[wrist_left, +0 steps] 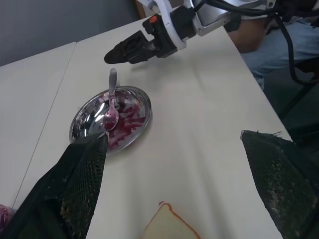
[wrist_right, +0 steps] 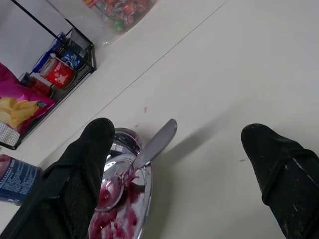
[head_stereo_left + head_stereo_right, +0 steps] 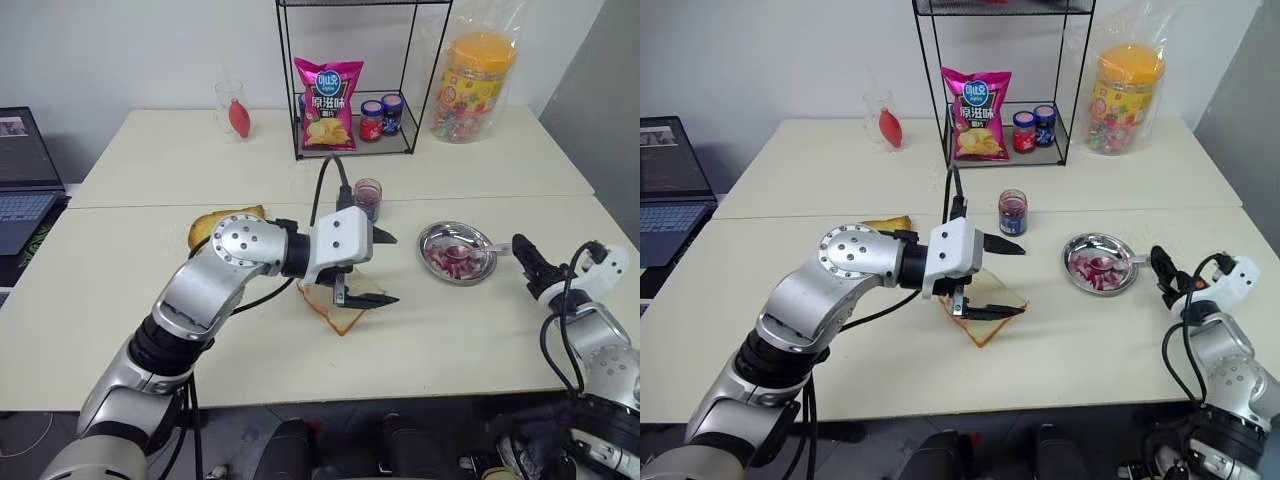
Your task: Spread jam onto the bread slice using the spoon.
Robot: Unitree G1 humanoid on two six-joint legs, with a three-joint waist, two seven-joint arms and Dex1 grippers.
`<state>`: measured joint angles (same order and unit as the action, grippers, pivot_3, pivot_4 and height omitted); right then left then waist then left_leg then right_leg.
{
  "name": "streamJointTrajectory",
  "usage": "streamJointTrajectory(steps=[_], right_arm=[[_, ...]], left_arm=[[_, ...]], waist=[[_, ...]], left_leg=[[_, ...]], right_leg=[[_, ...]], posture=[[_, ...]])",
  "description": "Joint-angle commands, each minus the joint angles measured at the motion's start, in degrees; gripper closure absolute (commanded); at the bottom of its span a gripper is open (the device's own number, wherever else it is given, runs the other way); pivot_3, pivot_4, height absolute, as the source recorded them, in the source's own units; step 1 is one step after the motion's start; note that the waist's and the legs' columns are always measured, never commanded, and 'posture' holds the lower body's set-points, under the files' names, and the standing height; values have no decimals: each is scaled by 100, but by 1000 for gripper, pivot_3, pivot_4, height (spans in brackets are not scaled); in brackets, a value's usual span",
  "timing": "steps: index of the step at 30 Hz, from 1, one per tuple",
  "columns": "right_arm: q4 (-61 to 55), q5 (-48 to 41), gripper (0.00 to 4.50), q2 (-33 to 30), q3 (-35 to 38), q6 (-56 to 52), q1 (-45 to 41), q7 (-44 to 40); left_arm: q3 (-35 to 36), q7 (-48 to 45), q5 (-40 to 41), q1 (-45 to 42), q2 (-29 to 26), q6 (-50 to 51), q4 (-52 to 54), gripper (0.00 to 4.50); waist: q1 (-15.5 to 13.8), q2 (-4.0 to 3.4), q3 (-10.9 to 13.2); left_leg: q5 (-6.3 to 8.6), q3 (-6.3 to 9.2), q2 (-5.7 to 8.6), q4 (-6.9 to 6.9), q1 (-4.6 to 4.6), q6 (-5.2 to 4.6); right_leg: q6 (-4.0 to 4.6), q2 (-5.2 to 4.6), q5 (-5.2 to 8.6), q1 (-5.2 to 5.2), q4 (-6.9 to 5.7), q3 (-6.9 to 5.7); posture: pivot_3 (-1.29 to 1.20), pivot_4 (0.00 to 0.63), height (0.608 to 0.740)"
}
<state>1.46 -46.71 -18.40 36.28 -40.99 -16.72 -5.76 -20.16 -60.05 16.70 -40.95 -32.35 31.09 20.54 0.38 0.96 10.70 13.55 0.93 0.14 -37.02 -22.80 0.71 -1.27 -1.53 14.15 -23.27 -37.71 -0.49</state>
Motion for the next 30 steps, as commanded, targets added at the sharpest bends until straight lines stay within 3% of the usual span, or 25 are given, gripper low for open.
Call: streamJointTrajectory(steps=[1, 19, 30], right_arm=[[275, -38, 0, -157, 48, 200, -246, -163], [943, -124, 0, -135, -40, 255, -758, -329], [1215, -224, 2589, -121, 7, 197, -943, -280]], left_arm=[[-25, 18, -57, -26, 37, -71, 89, 60], [-17, -3, -156, -88, 97, -64, 26, 60], [-56, -23, -266, -77, 109, -176, -62, 0]], waist=[[-1, 0, 0], [4, 0, 0], [8, 0, 0]], left_leg=[[0, 2, 0, 1, -1, 0], [0, -1, -2, -1, 0, 0], [0, -2, -3, 0, 1, 0]], right_leg=[[0, 0, 0, 0, 0, -2], [0, 3, 0, 0, -2, 2], [1, 3, 0, -1, -3, 2]], posture=[[0, 150, 740], [0, 150, 740], [0, 150, 740]])
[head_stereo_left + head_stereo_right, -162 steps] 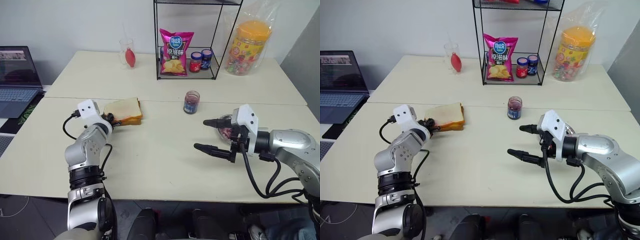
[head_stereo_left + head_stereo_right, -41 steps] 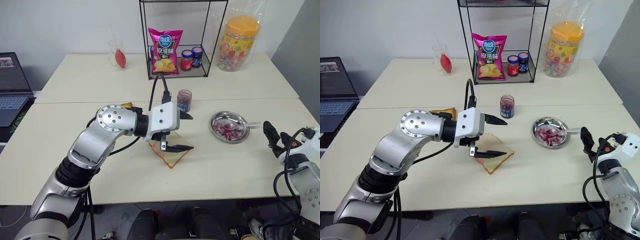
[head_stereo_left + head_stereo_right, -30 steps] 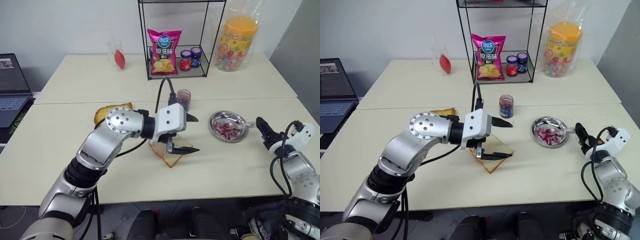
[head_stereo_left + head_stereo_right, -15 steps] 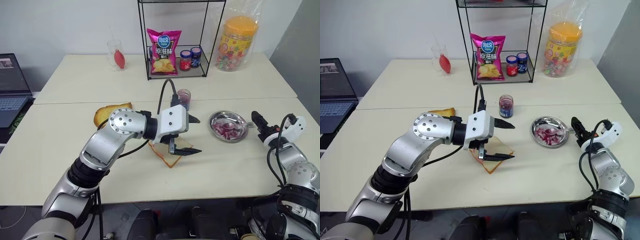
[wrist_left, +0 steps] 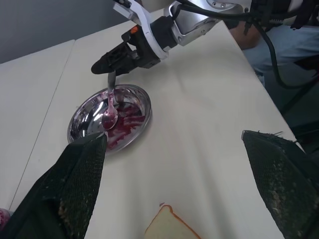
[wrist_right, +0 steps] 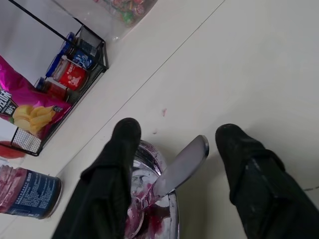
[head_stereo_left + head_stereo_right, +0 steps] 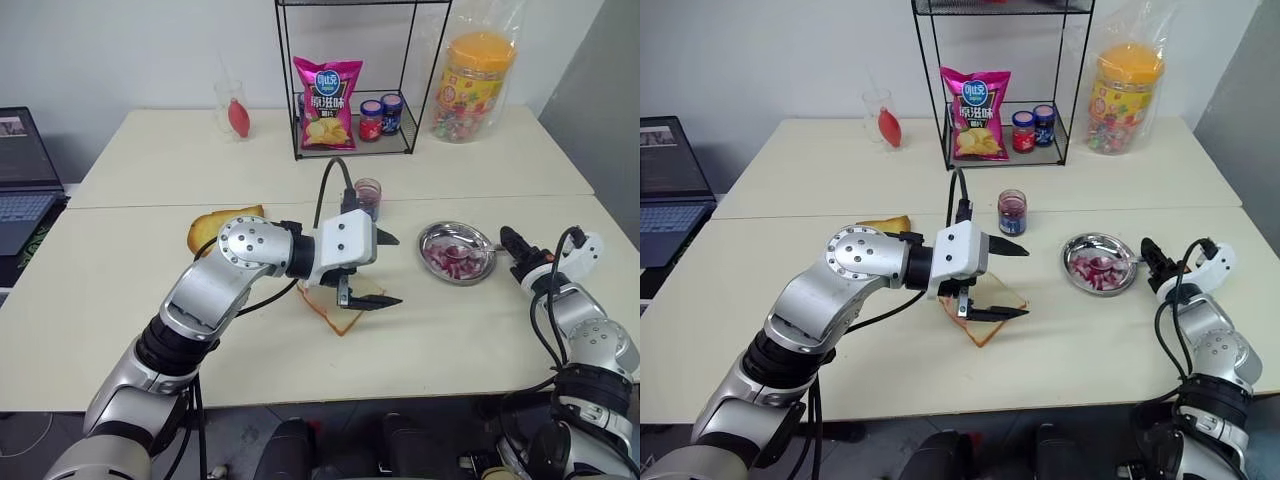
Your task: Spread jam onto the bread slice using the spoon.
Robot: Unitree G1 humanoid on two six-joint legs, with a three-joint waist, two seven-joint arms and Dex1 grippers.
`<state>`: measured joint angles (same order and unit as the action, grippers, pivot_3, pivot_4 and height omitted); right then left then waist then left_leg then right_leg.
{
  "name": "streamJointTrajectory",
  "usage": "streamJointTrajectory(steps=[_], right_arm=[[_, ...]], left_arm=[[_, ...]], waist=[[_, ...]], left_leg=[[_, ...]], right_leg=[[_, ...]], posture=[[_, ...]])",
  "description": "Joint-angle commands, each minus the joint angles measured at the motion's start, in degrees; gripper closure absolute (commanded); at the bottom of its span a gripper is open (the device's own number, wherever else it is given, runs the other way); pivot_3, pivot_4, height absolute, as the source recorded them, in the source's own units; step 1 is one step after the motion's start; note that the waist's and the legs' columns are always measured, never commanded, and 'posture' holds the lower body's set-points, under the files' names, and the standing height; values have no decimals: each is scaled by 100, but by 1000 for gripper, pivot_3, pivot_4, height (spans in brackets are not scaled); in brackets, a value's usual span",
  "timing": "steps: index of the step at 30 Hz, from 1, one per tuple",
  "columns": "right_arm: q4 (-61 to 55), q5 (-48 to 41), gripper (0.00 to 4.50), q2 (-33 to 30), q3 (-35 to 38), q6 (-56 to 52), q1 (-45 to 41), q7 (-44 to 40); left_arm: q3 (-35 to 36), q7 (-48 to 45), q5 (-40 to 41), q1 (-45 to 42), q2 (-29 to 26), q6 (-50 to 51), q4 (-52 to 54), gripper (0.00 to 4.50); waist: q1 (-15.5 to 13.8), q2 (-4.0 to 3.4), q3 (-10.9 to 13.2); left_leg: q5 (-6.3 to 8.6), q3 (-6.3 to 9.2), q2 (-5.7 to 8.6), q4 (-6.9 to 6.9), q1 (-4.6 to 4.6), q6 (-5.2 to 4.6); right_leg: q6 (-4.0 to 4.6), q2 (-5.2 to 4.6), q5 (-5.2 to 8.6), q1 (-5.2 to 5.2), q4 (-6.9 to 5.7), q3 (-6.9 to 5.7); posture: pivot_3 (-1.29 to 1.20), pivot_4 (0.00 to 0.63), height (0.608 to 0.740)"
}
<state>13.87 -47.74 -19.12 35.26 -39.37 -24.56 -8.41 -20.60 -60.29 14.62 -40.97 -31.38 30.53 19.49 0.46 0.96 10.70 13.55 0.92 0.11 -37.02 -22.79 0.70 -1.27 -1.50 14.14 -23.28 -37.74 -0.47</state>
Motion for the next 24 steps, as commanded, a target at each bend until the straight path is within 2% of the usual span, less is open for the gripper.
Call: streamJointTrajectory(steps=[1, 4, 8, 9, 20, 24], right_arm=[[-14, -125, 2866, -58, 104, 48, -159, -22], [8, -151, 3628, -56, 104, 64, -180, -11], [-157, -327, 4403, -104, 168, -58, -187, -16], [-231, -381, 4476, -120, 171, -107, -178, -10], [-1741, -734, 4476, -441, -47, -685, 262, 18], [-2307, -646, 4476, -784, -185, -774, 465, -131]], left_arm=[[-12, 0, -66, -71, 14, -124, 42, 0], [4, -13, -80, -71, 17, -138, 20, 0], [59, 13, -134, -16, -53, -148, -10, 0], [100, 40, -139, 12, -70, -141, -26, 0], [858, 374, 298, 394, -324, 553, 241, 0], [1384, 575, 962, 409, -245, 1332, 528, 0]], waist=[[0, 0, 0], [0, 0, 0], [-1, 0, 0], [0, -1, 0], [-1, -1, 0], [-3, 0, 1]], left_leg=[[0, 1, 0, 0, 0, 0], [0, 1, 0, 0, 0, 0], [0, 0, 0, 0, -1, 0], [0, 0, 0, 0, -1, 0], [0, 3, -4, 2, -4, 0], [0, 4, -4, -2, -6, 0]], right_leg=[[0, 0, 0, 0, 0, -1], [0, 0, 0, 0, 0, -1], [0, 0, 0, 0, 0, 0], [0, 0, 0, -1, 0, 0], [-1, 1, 0, -5, -1, -3], [-1, 1, 0, -5, 0, -3]], posture=[[0, 150, 740], [0, 150, 740], [0, 150, 740], [0, 150, 740], [0, 150, 740], [0, 150, 740]])
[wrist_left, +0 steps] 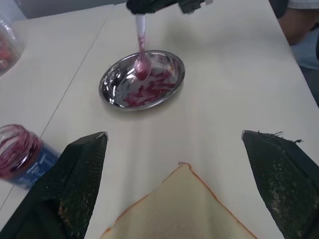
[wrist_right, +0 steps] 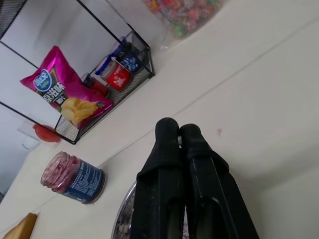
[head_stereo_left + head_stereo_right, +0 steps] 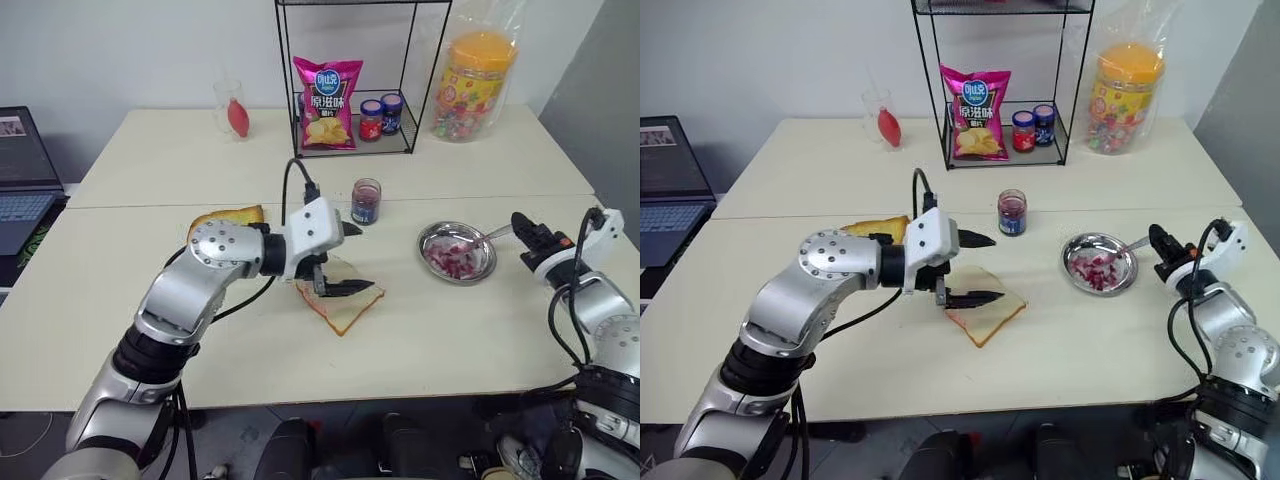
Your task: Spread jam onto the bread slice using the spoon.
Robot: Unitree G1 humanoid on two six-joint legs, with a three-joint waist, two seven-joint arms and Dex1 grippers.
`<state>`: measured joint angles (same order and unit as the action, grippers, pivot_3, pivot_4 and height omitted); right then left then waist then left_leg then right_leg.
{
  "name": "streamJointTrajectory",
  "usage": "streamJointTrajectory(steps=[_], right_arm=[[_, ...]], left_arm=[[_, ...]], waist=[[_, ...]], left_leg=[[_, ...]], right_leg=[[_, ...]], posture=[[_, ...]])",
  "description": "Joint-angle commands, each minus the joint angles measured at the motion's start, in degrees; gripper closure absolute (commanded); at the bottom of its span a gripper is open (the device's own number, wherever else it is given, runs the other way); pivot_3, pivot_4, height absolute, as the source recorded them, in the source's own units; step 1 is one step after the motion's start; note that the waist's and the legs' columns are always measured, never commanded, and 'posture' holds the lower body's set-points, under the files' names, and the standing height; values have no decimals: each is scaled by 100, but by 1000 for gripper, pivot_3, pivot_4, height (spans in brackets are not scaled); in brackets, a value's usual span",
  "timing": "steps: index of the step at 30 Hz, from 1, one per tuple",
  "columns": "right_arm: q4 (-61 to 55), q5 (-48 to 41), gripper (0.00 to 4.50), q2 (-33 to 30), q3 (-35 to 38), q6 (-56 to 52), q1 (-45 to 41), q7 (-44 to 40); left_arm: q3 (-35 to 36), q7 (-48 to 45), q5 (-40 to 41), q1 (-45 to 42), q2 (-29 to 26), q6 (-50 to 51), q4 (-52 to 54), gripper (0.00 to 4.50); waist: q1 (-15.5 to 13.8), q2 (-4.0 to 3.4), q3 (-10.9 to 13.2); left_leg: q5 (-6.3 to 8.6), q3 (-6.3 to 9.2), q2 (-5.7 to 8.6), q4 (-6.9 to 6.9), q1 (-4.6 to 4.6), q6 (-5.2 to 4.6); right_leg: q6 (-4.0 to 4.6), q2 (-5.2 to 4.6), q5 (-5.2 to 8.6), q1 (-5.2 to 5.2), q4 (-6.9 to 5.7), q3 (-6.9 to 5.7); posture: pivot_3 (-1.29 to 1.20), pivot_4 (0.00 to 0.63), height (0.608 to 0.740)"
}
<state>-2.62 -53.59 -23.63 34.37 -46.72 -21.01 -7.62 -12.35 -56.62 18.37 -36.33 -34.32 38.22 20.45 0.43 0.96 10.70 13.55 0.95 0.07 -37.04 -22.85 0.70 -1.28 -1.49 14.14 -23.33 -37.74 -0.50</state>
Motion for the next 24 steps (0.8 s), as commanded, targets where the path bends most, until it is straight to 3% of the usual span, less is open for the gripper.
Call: streamJointTrajectory(steps=[1, 5, 11, 20, 24], right_arm=[[-830, -76, 4476, -400, -133, -70, 105, -219], [-1286, -41, 4476, -564, -434, 10, -350, -121], [-1109, 413, 4476, -220, -1469, 373, -1568, -307], [1112, 2112, 4476, 522, -2819, 1867, -3182, -950], [1887, 2666, 4476, 671, -3080, 2523, -3505, -1260]], left_arm=[[722, 299, 653, -46, 16, 681, 454, 0], [1219, 713, 587, 84, -284, 922, 377, 0], [1308, 924, 450, 400, -661, 810, 258, 0], [1429, 1294, 615, 487, -485, 997, 42, 0], [1539, 1475, 693, 493, -394, 1058, 36, 0]], waist=[[1, 0, 0], [60, 0, 0], [133, 3, 2], [106, 5, 3], [103, 6, 4]], left_leg=[[0, -1, 1, 0, 0, 0], [0, -3, -2, 1, 5, 0], [0, 0, -29, 4, 14, 0], [0, -13, -38, 2, -4, 1], [0, -16, -37, 4, -8, 2]], right_leg=[[0, 0, 0, 0, 0, 1], [0, 3, 0, 0, -2, 2], [6, 27, -3, 0, -8, -4], [14, 30, -8, -21, -6, 3], [40, 28, -23, -25, -1, 5]], posture=[[0, 150, 740], [0, 150, 740], [0, 150, 740], [0, 150, 740], [0, 150, 740]])
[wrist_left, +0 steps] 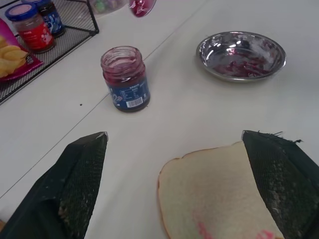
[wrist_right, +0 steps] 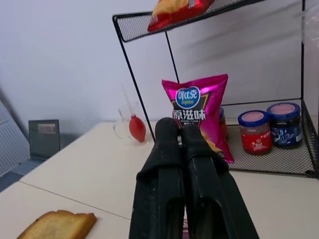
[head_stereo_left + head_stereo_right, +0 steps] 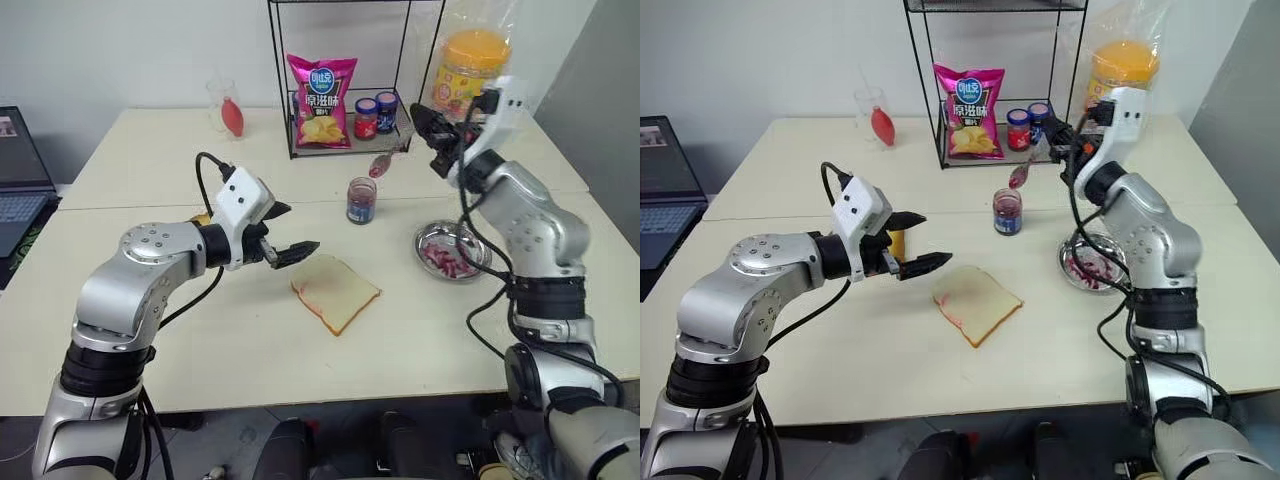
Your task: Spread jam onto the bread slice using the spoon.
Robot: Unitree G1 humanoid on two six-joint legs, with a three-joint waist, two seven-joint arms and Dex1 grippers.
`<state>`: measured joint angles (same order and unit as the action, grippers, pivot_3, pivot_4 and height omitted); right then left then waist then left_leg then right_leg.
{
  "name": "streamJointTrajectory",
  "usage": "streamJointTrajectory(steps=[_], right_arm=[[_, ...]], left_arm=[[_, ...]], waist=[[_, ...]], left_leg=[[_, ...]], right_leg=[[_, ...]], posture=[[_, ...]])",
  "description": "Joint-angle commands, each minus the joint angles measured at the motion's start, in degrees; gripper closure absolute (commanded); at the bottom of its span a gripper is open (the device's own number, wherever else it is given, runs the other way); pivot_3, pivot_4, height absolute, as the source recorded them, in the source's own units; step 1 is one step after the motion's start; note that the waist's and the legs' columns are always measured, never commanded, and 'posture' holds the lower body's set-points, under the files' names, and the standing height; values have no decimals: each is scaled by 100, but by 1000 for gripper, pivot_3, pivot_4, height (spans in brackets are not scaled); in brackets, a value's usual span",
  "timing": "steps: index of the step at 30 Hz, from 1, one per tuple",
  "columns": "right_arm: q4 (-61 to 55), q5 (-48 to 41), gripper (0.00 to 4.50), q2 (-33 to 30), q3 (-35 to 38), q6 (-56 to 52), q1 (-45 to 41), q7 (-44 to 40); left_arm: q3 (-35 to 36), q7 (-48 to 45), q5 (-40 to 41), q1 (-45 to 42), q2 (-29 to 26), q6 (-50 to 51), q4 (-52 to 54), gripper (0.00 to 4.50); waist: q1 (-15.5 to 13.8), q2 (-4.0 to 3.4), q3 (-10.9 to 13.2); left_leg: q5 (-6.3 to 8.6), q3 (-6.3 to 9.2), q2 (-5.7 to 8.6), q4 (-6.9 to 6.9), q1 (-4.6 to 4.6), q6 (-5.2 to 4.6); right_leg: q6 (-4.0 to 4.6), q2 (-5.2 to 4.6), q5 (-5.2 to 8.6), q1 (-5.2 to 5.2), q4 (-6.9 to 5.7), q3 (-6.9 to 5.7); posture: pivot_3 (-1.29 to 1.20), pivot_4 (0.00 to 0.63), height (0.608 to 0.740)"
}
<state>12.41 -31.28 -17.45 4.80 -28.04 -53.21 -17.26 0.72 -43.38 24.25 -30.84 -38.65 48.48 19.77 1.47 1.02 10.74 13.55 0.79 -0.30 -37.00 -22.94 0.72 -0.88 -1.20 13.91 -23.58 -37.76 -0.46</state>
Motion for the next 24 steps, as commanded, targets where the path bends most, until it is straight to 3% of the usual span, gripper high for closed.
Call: streamJointTrajectory(steps=[1, 8, 24], right_arm=[[489, 496, 4476, 70, -120, 741, -315, -349], [2053, 1181, 4476, 441, -330, 1689, -766, -697], [3754, 2295, 4476, 872, -612, 2971, -1184, -904]], left_arm=[[223, 180, 106, -62, 44, 34, 101, 0], [513, 459, 313, -20, 170, 157, -1, 0], [434, 455, 273, 108, 29, 39, -67, 0]], waist=[[-2, 1, 1], [18, 1, 1], [27, 1, 1]], left_leg=[[0, 2, 0, 1, -2, 0], [0, 1, -6, 1, 2, 1], [-1, 1, -14, 2, 4, 3]], right_leg=[[1, -1, 0, 0, 1, -2], [5, -2, -2, -4, -9, -1], [8, -2, -4, -8, -18, 0]], posture=[[0, 150, 740], [0, 150, 740], [0, 150, 740]])
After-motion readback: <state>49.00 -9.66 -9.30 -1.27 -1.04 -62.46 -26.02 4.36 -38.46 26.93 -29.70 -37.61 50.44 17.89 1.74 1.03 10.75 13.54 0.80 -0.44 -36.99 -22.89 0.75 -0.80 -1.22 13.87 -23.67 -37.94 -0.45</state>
